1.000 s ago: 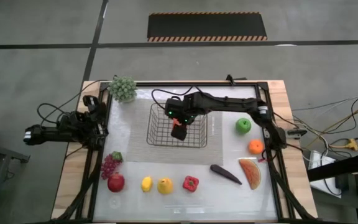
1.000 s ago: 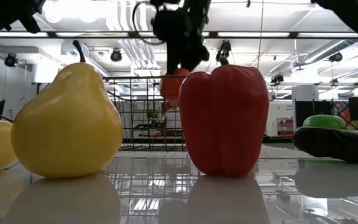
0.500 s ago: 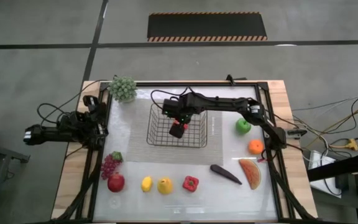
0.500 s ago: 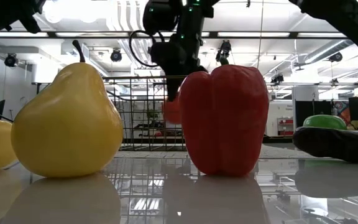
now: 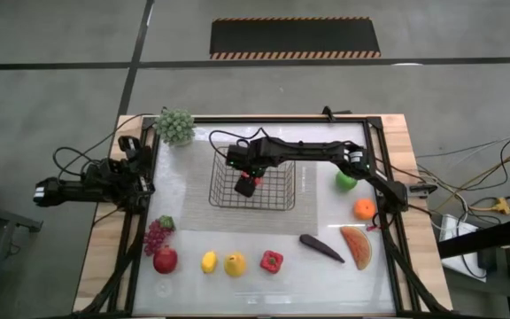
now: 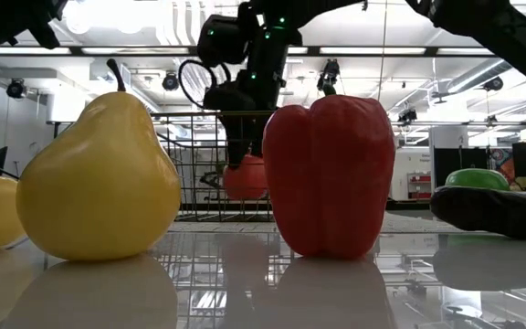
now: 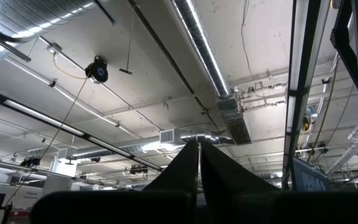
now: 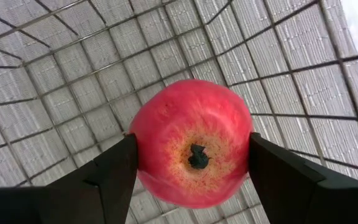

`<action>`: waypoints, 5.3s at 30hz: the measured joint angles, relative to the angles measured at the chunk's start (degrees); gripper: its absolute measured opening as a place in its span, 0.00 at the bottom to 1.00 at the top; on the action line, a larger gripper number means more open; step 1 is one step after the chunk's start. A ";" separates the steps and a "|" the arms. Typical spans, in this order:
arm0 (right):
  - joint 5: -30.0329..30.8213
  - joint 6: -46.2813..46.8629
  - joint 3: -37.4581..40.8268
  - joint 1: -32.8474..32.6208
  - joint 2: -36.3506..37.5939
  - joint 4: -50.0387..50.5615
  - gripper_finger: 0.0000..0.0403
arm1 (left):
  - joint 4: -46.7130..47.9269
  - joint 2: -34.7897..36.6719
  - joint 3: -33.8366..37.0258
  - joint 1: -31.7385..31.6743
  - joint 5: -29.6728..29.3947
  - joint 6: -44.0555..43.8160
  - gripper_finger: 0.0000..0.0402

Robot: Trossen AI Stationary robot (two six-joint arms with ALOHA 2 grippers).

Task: Build produce basket
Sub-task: Put the red apple into the wire basket, then put the bell pepper into the wire basket

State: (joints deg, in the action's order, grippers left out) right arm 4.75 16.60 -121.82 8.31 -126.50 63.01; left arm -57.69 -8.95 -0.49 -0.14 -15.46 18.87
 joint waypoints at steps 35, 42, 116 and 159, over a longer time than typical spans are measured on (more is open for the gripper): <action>3.29 -3.68 0.52 -5.53 14.06 2.43 0.84 | 0.04 -0.07 0.02 0.00 0.02 -0.40 0.00; 12.46 -4.72 11.32 -15.15 25.16 -6.16 0.81 | 0.32 -1.73 0.02 0.00 0.49 -0.81 0.00; 26.33 13.52 50.87 -48.93 30.53 -40.07 0.85 | -1.88 -43.37 -21.66 3.43 15.27 -22.60 0.00; 19.45 18.36 46.62 -42.77 22.01 -39.92 0.59 | -1.79 -43.43 -21.20 3.43 15.26 -22.53 0.00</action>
State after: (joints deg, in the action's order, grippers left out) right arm 24.21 34.96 -75.20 -34.46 -104.49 23.09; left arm -59.48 -52.38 -21.69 3.29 -0.21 -3.66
